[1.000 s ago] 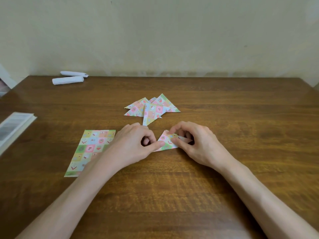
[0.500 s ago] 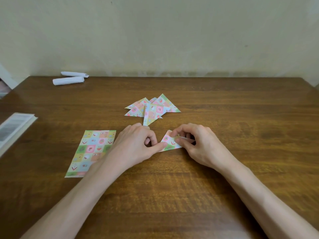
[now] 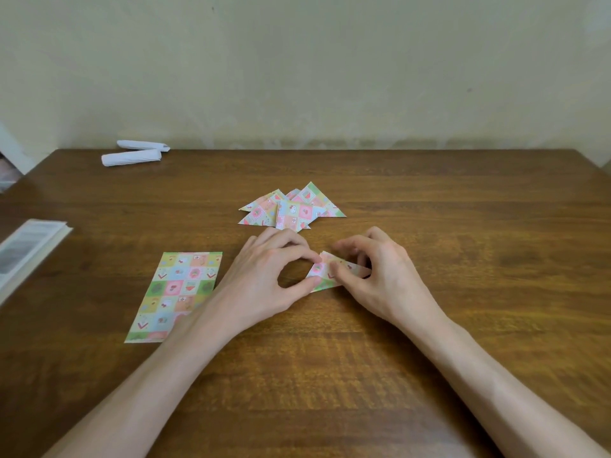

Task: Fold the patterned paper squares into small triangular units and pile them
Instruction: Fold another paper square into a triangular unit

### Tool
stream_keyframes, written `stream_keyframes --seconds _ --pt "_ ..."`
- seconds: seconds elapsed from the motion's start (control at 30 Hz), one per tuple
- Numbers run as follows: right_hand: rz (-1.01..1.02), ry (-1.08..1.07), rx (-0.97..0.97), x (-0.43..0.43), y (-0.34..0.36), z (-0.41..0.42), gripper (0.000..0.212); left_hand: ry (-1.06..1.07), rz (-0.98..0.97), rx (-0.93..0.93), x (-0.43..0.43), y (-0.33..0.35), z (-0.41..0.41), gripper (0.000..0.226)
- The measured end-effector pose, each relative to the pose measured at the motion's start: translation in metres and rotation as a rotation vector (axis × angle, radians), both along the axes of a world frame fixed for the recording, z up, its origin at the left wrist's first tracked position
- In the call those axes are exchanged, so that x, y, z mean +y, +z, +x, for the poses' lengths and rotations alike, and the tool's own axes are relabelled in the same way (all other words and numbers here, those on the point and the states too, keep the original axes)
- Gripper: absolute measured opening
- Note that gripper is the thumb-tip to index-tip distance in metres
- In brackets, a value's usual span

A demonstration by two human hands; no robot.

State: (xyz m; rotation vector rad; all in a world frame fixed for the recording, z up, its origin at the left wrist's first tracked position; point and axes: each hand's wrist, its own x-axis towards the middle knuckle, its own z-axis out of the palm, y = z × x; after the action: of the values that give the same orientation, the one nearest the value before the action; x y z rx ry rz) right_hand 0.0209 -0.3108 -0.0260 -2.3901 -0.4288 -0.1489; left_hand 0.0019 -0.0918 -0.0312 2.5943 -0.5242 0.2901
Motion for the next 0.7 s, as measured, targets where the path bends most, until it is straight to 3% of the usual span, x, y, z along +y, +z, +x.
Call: stream_keyframes --seconds 0.17,0.43,0.7 --pt "0.004 -0.051 -0.036 0.0049 -0.0052 0.0 0.023 0.002 -0.01 -0.018 0.0006 -0.0016 0.0007 0.028" --pt "0.058 -0.074 0.077 0.0055 -0.0016 0.0035 0.016 0.026 -0.014 -0.015 0.0001 -0.0013 0.0015 0.036" --pt "0.071 -0.066 0.159 0.0027 0.0029 0.0037 0.028 0.016 -0.023 -0.007 -0.002 -0.0016 -0.0003 0.034"
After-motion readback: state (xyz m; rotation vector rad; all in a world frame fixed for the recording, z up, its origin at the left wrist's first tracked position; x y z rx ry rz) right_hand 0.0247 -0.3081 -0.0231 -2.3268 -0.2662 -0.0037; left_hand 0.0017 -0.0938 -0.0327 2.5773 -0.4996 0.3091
